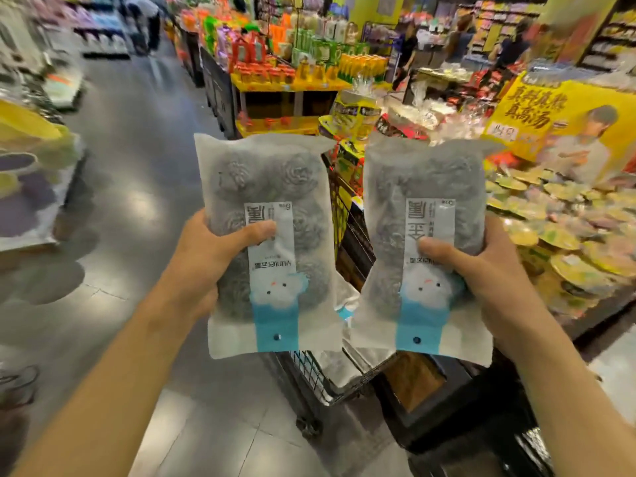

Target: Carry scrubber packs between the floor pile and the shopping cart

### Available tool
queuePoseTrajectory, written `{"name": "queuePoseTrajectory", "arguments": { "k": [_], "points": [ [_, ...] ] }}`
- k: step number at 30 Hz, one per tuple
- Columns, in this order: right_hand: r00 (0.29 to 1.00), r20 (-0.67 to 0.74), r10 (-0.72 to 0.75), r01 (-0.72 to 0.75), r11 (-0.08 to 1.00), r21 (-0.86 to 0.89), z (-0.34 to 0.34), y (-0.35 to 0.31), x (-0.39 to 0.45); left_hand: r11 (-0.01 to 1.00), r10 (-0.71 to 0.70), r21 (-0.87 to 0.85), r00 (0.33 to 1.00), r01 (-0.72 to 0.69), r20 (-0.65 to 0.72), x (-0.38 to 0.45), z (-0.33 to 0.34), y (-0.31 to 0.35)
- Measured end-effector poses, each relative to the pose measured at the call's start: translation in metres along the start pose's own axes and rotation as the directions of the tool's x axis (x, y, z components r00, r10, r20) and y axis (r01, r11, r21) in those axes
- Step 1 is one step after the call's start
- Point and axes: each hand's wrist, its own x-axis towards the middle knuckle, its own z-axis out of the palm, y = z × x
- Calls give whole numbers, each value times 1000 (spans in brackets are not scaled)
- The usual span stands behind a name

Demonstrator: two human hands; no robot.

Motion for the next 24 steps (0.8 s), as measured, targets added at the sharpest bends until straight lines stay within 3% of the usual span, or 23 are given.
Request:
{"name": "queuePoseTrajectory", "arguments": {
  "k": [13, 20, 24],
  "points": [
    [953, 277, 121, -115, 993, -39, 15, 75, 190, 992, -115, 22, 965, 123, -237, 117, 43, -60],
    [938, 282, 204, -155, 970, -188, 47, 127, 277, 952, -303, -33, 918, 305, -256, 196, 40, -125],
    [926, 286, 245, -179, 955, -238, 61, 180, 321, 936, -341, -6, 902, 352, -266, 241, 41, -175]
  ]
}}
